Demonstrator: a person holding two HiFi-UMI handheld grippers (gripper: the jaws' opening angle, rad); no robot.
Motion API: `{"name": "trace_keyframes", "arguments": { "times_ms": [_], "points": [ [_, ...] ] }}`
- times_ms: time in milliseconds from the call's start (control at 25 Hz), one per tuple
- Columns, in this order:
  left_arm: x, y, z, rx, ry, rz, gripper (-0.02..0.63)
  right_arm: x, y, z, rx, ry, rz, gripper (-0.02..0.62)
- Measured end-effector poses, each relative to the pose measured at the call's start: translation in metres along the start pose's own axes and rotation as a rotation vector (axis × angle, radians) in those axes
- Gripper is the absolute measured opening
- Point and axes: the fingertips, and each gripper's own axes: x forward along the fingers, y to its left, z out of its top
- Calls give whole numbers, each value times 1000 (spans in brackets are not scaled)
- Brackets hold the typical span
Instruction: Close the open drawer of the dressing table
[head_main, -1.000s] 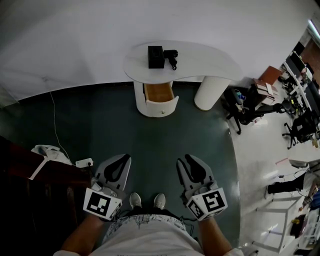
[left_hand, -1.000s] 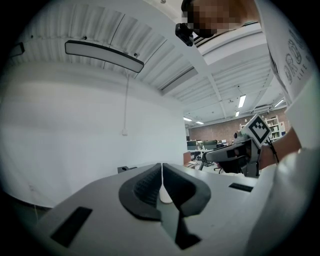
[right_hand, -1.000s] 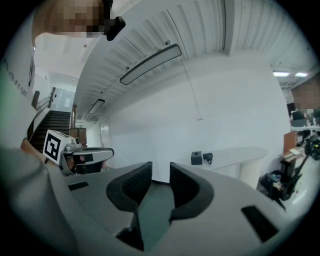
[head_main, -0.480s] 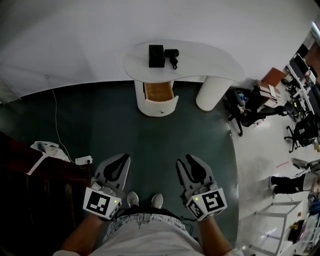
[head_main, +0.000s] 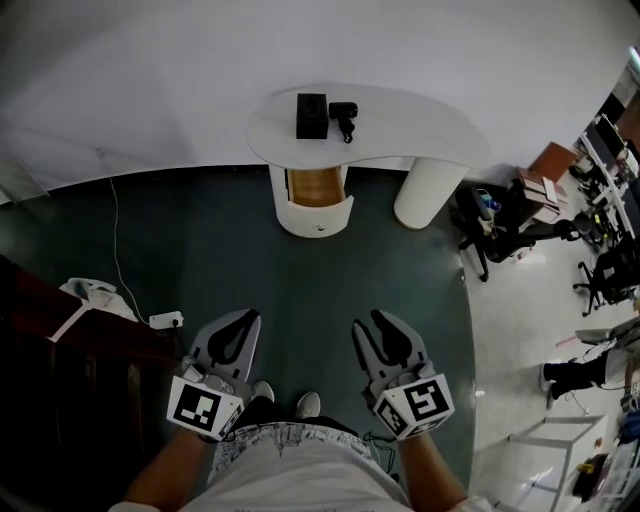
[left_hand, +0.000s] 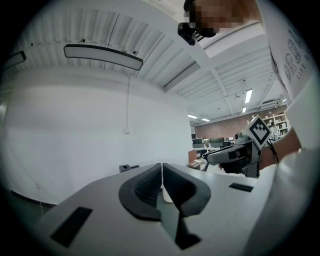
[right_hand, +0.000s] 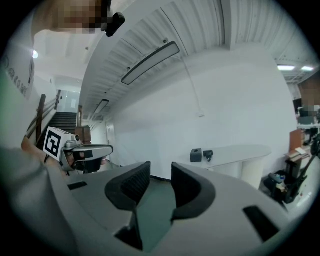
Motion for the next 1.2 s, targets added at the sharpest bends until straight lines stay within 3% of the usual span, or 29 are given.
{"name": "trace_keyframes", "arguments": {
  "times_ms": [640, 920, 1200],
  "points": [
    [40, 17, 3, 18, -31, 22, 23, 25, -37, 0, -2, -3, 3, 135],
    [68, 50, -10, -7, -21, 14, 23, 63, -50, 3, -2, 10, -16, 133],
    [110, 110, -27, -40, -3, -1, 23, 132, -60, -1, 15, 56, -25, 133]
  ]
}}
